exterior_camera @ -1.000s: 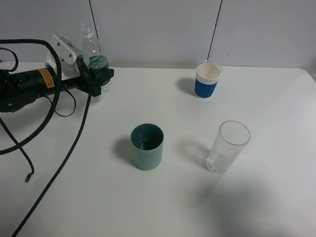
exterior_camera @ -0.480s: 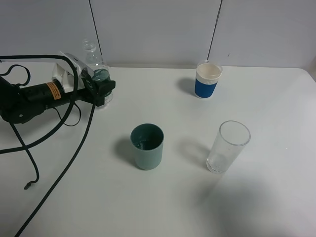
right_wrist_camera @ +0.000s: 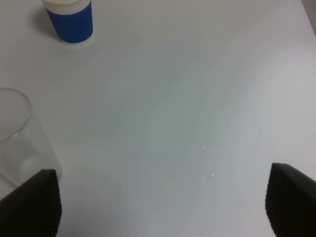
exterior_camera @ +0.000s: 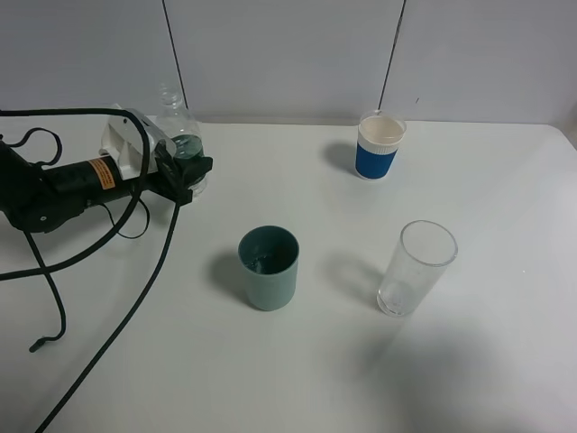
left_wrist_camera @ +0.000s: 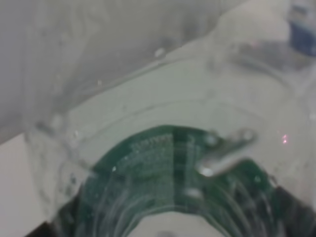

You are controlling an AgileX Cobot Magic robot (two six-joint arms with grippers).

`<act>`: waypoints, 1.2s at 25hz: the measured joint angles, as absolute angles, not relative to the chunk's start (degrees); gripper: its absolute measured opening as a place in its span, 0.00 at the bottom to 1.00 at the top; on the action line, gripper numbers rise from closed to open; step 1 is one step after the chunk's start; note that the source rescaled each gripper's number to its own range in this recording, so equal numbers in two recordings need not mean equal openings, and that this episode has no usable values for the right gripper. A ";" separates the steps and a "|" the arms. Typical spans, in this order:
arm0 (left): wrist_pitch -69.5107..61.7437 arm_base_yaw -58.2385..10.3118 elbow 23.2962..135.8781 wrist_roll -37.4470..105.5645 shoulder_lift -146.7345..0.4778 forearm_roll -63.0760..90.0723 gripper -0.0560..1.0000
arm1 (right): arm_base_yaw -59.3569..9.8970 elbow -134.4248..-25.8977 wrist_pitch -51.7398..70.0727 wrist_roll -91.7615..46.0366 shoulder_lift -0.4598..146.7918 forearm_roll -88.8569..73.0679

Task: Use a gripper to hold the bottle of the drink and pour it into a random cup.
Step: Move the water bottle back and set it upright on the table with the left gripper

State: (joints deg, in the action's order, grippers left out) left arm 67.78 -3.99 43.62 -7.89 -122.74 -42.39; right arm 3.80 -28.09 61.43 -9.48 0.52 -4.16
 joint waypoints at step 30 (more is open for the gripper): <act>69.27 -3.99 43.67 -7.04 -124.73 -42.11 0.11 | 3.80 -28.09 61.43 -9.48 0.52 -4.16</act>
State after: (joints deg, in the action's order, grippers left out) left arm 69.27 -3.99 43.67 -7.04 -124.73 -42.11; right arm 3.80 -28.09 61.43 -9.48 0.52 -4.16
